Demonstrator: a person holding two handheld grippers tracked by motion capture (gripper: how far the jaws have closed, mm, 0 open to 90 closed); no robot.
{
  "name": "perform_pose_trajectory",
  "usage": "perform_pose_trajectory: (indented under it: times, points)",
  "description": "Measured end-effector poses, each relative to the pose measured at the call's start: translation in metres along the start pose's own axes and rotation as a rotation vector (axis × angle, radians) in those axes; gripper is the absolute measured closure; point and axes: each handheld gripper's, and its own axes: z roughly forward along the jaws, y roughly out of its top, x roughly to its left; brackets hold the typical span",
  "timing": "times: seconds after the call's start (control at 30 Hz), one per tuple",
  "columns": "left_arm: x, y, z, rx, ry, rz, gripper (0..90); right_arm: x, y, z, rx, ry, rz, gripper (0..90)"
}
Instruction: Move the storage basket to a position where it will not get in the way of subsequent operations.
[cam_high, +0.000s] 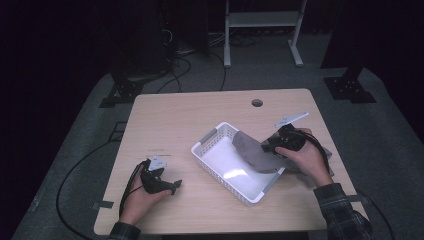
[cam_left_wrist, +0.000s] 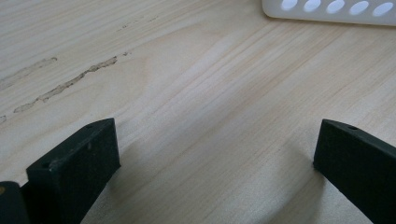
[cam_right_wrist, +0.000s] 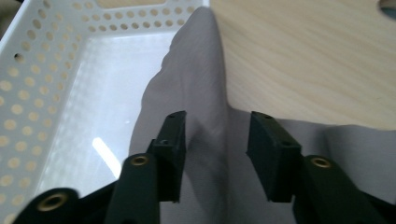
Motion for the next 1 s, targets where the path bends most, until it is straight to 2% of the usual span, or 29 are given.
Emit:
perform_pose_trajectory:
  times: [0.1,0.27,0.37,0.77,0.87,1.0]
  points:
    - [0.0,0.0,0.0,0.0,0.0,-0.001,0.0,0.001,-0.001,0.005,0.025,0.022,0.001,62.6]
    - [0.0,0.0,0.0,0.0,0.0,0.0,0.0,0.005,-0.001,0.008,0.029,0.02,-0.011,76.7]
    - [0.0,0.0,0.0,-0.002,0.0,-0.003,0.0,0.007,0.0,0.006,0.017,0.004,-0.024,79.1]
    - [0.0,0.0,0.0,-0.002,0.001,-0.002,0.0,0.005,0.0,0.002,-0.002,0.015,-0.015,82.3]
    - [0.0,0.0,0.0,-0.002,0.0,-0.003,0.0,0.005,0.0,-0.001,-0.018,0.015,-0.013,85.7]
    - [0.0,0.0,0.0,-0.002,0.0,-0.003,0.0,0.003,0.0,-0.002,-0.011,0.021,-0.01,88.5]
